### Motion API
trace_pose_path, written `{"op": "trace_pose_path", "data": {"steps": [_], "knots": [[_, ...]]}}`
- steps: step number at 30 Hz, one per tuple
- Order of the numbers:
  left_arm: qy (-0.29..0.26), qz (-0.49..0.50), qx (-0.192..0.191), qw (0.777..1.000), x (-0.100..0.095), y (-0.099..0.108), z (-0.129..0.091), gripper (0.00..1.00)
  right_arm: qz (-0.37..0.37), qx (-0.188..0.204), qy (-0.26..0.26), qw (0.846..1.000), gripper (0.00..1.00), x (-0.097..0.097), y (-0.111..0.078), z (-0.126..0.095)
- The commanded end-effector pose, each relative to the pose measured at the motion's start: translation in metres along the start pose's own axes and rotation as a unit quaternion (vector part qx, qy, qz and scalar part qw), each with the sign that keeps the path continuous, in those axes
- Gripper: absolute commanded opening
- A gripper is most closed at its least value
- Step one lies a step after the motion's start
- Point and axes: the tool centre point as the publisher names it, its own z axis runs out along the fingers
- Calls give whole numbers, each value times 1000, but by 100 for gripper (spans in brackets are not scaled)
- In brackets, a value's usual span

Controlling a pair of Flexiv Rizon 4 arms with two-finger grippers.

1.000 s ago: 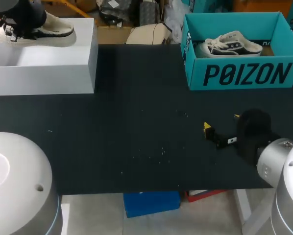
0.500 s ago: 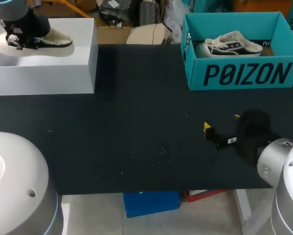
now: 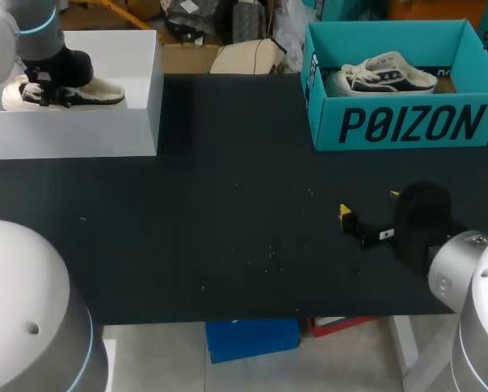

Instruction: Take the shoe out of the shoebox, open the shoe tongue, remove and reinsert the insole, then place the shoe into the shoebox

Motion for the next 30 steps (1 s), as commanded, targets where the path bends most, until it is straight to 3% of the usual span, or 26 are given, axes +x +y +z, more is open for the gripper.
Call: {"op": "trace_pose_path", "data": {"steps": [1,7,8,10,11,12,23,30], "knots": [[6,0,1,1000,-9,0,18,0,0,1,-12,1000,100,7,1,0],[21,7,1,1000,-7,-3,28,1,0,1,-12,1000,100,7,1,0],[23,8,2,1000,-7,-4,29,10,0,1,-12,1000,100,7,1,0],[25,8,6,1000,-6,-4,25,17,0,1,-12,1000,100,7,1,0],[26,8,6,1000,-7,-3,20,29,0,1,-12,1000,100,7,1,0],[25,10,10,1000,-7,-2,15,31,0,1,-12,1000,100,7,1,0],[36,22,26,999,-2,-8,-58,25,0,1,-12,1000,100,7,1,0],[41,5,21,999,12,-29,-97,25,0,1,-12,1000,100,7,1,0]]}}
